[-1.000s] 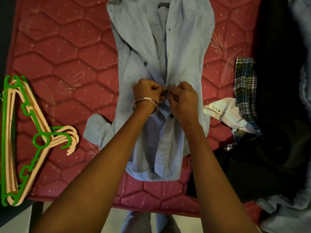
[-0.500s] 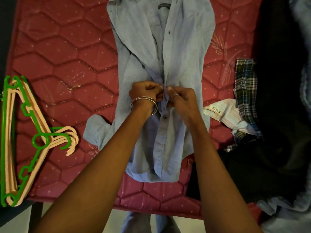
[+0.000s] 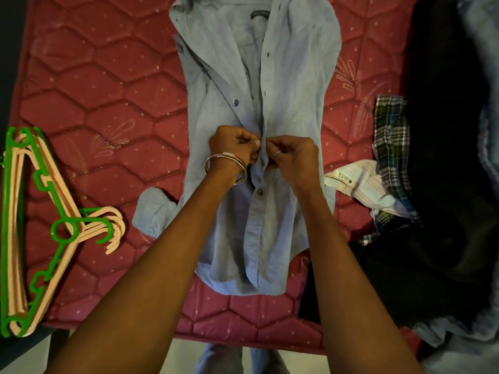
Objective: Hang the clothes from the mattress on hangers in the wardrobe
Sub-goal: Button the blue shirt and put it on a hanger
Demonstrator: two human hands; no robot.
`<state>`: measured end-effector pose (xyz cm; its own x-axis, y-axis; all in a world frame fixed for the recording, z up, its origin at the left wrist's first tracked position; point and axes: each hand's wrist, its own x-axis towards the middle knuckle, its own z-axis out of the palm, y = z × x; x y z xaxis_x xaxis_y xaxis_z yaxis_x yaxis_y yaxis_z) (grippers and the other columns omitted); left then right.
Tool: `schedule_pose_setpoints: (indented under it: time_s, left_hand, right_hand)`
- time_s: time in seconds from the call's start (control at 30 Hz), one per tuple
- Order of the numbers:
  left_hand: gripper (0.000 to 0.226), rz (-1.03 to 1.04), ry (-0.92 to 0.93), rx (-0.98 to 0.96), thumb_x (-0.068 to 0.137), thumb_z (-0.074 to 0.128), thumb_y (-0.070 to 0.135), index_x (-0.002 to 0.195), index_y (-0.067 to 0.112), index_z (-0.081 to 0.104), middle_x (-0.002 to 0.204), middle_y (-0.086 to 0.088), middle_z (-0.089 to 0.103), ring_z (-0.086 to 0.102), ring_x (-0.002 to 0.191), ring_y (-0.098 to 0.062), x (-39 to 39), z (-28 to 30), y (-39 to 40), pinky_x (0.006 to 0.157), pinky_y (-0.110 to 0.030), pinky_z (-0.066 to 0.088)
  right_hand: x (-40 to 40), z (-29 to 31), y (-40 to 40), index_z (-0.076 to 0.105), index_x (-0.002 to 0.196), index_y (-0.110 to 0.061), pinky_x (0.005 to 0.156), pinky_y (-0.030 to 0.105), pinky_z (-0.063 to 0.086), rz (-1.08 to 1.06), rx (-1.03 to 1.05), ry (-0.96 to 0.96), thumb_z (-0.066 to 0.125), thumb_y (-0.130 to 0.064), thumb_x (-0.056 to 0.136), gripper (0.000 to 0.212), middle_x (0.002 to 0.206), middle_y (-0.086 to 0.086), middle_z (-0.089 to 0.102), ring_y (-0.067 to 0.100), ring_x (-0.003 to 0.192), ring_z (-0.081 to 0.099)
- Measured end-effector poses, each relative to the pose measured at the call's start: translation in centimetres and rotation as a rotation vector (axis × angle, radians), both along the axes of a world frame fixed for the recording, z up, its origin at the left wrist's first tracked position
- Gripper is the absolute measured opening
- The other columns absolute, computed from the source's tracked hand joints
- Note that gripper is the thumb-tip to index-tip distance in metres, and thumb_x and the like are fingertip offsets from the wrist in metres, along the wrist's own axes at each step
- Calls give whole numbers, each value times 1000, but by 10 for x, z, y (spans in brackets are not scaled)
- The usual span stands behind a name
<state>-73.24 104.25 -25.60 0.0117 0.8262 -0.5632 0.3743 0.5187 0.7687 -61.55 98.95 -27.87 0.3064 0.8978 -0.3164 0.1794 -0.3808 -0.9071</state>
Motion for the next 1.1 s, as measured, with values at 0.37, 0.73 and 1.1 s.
schedule_pose_setpoints:
  time_s: [0.37, 0.73, 1.1]
  left_hand:
    - [16, -112, 15, 81, 84, 71, 18, 85, 3, 72, 75, -13, 71, 71, 67, -22, 0, 4, 0, 68, -37, 60]
    - [22, 171, -125, -223, 85, 67, 6, 64, 11, 64, 69, -11, 64, 65, 67, -26, 1, 3, 4, 62, -34, 60]
    - [15, 117, -37, -99, 84, 69, 8, 99, 5, 71, 77, -6, 67, 65, 62, -13, 0, 0, 2, 56, -22, 57]
  right_hand:
    - [-4, 6, 2, 73, 94, -2, 66, 21, 54, 19, 86, -248, 69, -5, 82, 13, 78, 5, 70, 14, 68, 66]
    - [-5, 6, 1, 73, 92, -5, 70, 23, 56, 82, 112, -167, 65, -3, 85, 11, 80, -3, 69, 11, 75, 68]
    - [-7, -7, 7, 70, 91, -9, 73, 39, 58, -26, -13, 17, 64, -6, 81, 11, 81, 6, 71, 21, 77, 70]
